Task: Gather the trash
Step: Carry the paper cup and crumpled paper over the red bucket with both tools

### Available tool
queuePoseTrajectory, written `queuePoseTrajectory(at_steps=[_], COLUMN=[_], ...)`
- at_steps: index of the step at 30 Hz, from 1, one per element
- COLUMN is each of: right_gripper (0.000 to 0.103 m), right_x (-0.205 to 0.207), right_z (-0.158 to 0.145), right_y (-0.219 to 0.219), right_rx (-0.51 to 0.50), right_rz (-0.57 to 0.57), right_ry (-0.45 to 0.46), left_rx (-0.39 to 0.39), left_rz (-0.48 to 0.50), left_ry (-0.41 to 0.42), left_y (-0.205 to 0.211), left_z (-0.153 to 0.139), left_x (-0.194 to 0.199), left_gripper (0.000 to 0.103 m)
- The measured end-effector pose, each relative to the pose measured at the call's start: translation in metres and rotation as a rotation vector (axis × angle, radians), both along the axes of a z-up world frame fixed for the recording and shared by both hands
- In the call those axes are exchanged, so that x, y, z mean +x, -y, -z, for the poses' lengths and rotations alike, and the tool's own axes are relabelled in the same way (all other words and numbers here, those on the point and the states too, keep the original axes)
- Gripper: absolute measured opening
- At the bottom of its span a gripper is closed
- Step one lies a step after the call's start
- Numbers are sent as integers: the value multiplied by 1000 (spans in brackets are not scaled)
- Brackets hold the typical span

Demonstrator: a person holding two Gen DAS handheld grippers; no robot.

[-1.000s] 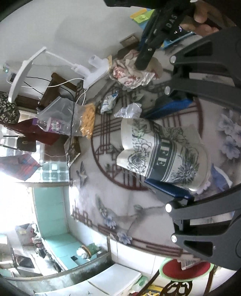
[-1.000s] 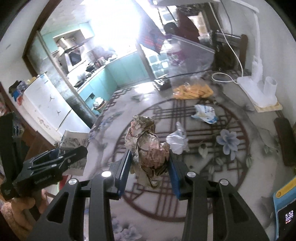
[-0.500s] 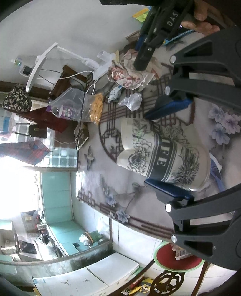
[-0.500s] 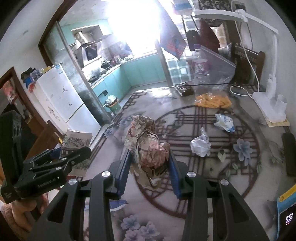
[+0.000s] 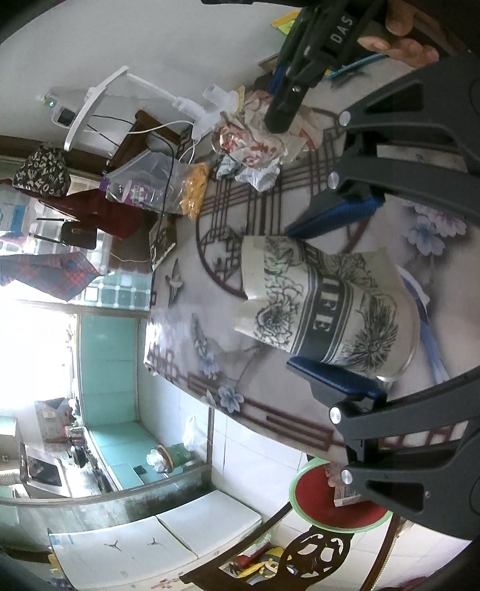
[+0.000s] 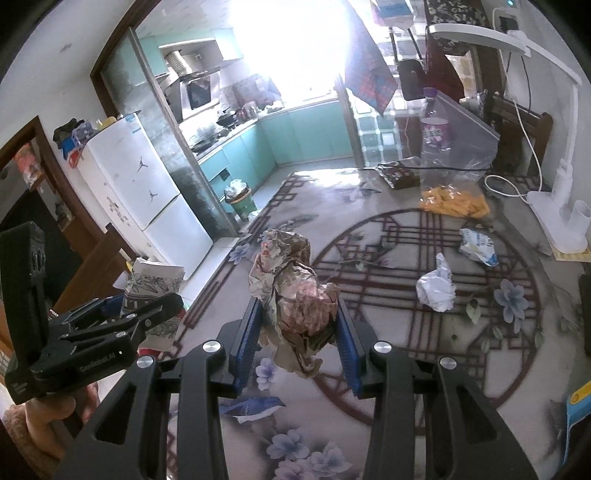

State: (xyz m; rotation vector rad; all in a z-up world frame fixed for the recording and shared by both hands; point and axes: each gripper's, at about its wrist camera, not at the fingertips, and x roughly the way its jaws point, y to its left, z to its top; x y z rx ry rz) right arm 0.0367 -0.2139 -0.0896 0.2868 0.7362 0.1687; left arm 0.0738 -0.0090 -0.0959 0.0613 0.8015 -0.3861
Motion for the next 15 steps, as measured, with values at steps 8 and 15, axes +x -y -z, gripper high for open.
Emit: queuePoseTrajectory(at_steps=[8,15], right_gripper=[38,38], right_x=[11,26], right_z=[1,4], right_y=[-46,-98], right_rx=[-22,-38], right_rz=[22,30], right_ry=[-12,-33], left_rx=[-17,-28], left_rz=[15,30], left_ry=[-14,-32], left_y=[-43,-88], left_z=[5,10], left_x=[16,38], left_gripper=[63,63])
